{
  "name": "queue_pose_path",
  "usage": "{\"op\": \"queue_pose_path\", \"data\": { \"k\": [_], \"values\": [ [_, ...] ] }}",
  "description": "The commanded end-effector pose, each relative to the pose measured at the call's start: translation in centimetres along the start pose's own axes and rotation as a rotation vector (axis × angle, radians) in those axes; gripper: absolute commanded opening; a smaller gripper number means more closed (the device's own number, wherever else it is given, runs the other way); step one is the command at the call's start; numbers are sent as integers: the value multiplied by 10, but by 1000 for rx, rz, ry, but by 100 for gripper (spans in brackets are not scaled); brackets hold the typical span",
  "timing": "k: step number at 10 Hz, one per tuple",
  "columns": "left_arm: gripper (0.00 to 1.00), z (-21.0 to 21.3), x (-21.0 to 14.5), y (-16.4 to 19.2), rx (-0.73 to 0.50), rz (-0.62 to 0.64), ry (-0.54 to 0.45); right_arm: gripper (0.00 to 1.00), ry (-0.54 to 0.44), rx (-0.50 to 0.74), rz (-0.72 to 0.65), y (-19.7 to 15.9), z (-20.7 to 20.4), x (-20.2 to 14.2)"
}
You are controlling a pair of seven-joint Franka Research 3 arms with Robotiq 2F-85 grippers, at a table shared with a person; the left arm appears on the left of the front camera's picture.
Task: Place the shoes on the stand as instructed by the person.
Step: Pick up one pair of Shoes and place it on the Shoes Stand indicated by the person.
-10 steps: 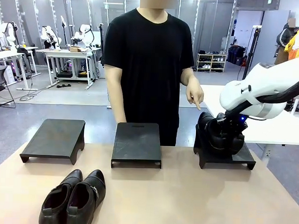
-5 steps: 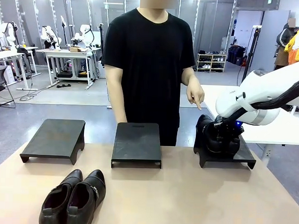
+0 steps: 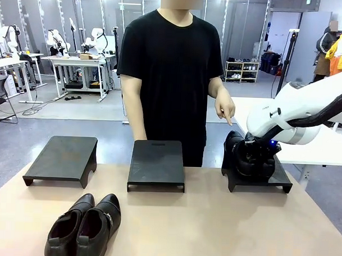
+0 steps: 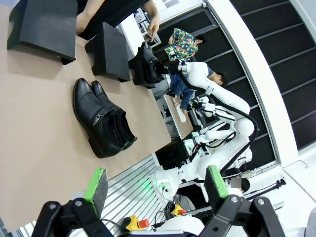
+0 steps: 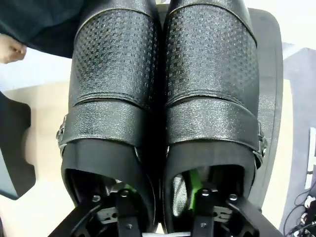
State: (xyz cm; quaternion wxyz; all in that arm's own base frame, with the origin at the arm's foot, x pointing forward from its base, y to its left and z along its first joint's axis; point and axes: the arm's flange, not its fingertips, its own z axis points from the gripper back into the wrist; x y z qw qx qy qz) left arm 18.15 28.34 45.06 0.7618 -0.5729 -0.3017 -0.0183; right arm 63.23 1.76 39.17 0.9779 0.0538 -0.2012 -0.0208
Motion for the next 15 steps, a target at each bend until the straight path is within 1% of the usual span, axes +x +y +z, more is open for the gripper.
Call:
{"op": "queue_pose_path", "data": {
  "k": [1,2,3,4,9,10,15],
  "values": [
    [100,1,0,-1,-8,-9,-2,100,-31,-32,-33,1,8,-7],
    [100,1,0,-1,-8,-9,-2,100,-29,-23,-38,0,14,-8],
    [100,1,0,-1,-8,-9,-2,93,-33,-22,-40,1,19,-11],
    [100,1,0,-1,-8,-9,-2,100,-40,-23,-41,2,25,-15],
    [100,1,0,-1,-8,-9,-2,100,-54,-13,-67,6,42,-28],
    [100,1,0,-1,-8,-9,-2,100,-29,0,-29,-1,39,-18],
    [100,1,0,-1,-8,-9,-2,100,-29,0,-29,-1,39,-18]
  ]
}}
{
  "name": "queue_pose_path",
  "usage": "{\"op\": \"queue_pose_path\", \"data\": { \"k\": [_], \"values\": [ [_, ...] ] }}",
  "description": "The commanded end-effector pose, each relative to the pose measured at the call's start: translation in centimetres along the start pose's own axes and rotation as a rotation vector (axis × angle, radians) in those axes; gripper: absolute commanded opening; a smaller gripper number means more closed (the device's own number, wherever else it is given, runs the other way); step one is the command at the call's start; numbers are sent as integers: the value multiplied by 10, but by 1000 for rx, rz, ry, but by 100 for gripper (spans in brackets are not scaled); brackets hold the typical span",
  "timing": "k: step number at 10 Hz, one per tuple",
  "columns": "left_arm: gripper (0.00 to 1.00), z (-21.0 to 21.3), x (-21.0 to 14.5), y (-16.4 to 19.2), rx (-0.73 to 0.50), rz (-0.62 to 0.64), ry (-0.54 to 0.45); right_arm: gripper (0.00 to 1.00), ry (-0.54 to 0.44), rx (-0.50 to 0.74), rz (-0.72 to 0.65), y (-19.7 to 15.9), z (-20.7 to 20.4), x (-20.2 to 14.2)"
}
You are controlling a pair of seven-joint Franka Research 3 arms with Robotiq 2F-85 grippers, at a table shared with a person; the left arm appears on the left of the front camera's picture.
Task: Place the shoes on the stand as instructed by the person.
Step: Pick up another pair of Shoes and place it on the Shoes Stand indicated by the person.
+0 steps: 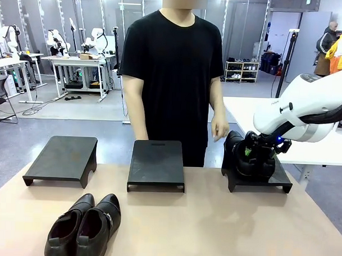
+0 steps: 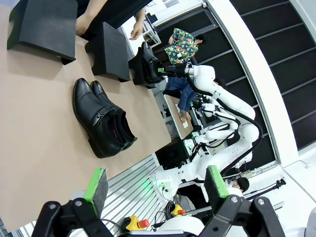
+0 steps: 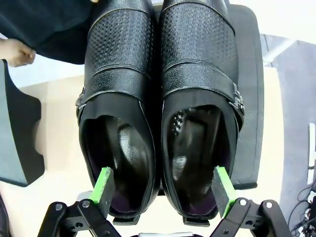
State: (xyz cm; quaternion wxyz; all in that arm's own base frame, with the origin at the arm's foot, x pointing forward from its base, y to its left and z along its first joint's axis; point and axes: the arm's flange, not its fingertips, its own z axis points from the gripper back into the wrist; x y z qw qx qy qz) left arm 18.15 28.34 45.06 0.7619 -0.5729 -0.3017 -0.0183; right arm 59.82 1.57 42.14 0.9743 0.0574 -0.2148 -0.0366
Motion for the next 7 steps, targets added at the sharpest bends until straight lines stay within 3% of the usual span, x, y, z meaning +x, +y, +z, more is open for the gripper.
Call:
{"op": "queue_pose_path", "data": {
  "k": [1,7],
  "values": [
    [100,1,0,-1,-8,-9,-2,100,1,-1,2,-1,-2,2],
    [100,1,0,-1,-8,-9,-2,100,1,-1,2,-1,-2,2]
  ]
}}
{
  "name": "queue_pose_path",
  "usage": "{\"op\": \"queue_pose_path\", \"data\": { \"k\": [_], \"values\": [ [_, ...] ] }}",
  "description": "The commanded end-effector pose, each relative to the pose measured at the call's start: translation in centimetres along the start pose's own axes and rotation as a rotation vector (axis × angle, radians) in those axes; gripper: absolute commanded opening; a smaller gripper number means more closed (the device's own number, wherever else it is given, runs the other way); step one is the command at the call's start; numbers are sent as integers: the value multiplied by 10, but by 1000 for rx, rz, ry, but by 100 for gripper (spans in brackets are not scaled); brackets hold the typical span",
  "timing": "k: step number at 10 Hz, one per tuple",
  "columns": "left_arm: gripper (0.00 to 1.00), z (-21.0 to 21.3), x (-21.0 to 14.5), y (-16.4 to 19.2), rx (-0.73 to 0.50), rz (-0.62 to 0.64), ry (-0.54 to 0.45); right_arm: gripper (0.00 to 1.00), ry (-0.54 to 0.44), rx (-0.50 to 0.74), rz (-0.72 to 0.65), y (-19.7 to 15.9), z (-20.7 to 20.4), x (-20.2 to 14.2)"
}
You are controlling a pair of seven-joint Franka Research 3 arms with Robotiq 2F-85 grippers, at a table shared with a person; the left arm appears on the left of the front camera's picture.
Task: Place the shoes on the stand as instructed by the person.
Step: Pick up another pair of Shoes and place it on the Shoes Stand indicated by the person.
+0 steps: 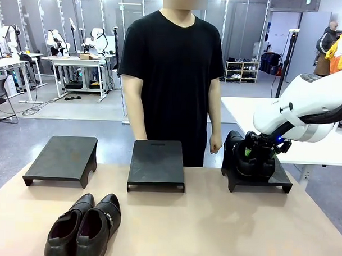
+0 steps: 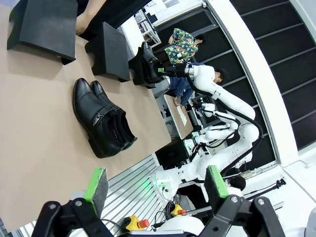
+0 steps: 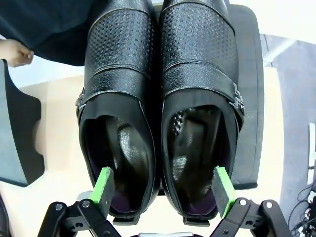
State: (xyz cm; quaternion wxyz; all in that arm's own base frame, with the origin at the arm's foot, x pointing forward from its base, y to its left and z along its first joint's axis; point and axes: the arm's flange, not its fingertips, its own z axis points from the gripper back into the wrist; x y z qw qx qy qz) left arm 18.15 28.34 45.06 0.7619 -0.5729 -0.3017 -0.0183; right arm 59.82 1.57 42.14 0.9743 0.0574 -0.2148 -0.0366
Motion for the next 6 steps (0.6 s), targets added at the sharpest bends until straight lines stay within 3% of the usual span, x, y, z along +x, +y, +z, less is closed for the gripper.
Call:
{"op": "queue_pose_path", "data": {
  "k": [1,2,6],
  "values": [
    [100,1,0,-1,-8,-9,-2,100,1,-1,2,-1,-2,2],
    [100,1,0,-1,-8,-9,-2,100,0,0,0,0,0,0],
    [100,1,0,-1,-8,-9,-2,100,12,126,-64,-13,92,-17]
  ]
}}
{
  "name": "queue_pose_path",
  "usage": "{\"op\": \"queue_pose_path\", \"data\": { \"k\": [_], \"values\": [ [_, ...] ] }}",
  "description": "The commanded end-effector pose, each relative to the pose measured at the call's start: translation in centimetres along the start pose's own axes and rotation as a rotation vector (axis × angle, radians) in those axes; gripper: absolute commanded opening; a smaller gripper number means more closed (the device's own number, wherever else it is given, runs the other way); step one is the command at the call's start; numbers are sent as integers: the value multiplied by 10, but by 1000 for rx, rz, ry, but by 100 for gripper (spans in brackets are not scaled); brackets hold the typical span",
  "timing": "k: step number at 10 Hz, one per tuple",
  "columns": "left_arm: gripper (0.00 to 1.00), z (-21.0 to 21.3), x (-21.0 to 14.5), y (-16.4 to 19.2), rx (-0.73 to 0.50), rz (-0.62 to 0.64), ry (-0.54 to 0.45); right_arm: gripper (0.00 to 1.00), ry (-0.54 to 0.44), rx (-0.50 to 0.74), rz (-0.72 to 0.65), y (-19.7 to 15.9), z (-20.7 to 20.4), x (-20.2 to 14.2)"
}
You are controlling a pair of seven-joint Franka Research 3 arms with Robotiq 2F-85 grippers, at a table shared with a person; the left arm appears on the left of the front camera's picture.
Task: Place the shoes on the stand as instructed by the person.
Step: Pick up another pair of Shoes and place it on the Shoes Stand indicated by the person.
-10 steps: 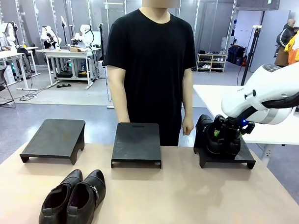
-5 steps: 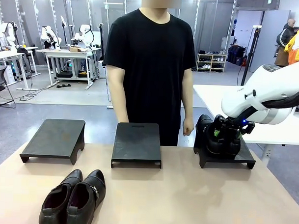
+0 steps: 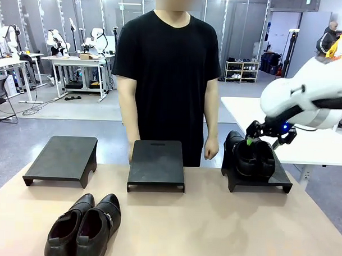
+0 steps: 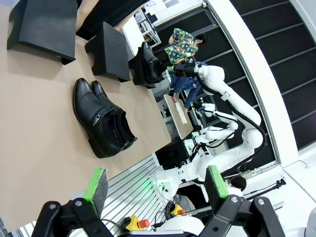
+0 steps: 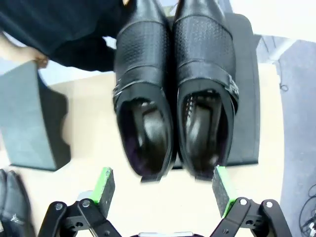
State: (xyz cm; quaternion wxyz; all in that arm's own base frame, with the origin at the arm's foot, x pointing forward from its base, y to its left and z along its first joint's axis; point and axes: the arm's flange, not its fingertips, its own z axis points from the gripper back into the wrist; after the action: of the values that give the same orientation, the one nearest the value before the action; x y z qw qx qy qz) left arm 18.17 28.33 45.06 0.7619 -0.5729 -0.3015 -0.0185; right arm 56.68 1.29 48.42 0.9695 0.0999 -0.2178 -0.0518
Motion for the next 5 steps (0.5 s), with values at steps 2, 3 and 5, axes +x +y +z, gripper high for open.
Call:
{"op": "queue_pose_path", "data": {
  "k": [2,3,5],
  "values": [
    [100,1,0,-1,-8,-9,-3,100,91,175,-34,-32,65,-30],
    [100,1,0,-1,-8,-9,-3,100,124,247,-44,-44,86,-42],
    [100,1,0,-1,-8,-9,-3,100,188,361,-91,-80,119,-75]
  ]
}}
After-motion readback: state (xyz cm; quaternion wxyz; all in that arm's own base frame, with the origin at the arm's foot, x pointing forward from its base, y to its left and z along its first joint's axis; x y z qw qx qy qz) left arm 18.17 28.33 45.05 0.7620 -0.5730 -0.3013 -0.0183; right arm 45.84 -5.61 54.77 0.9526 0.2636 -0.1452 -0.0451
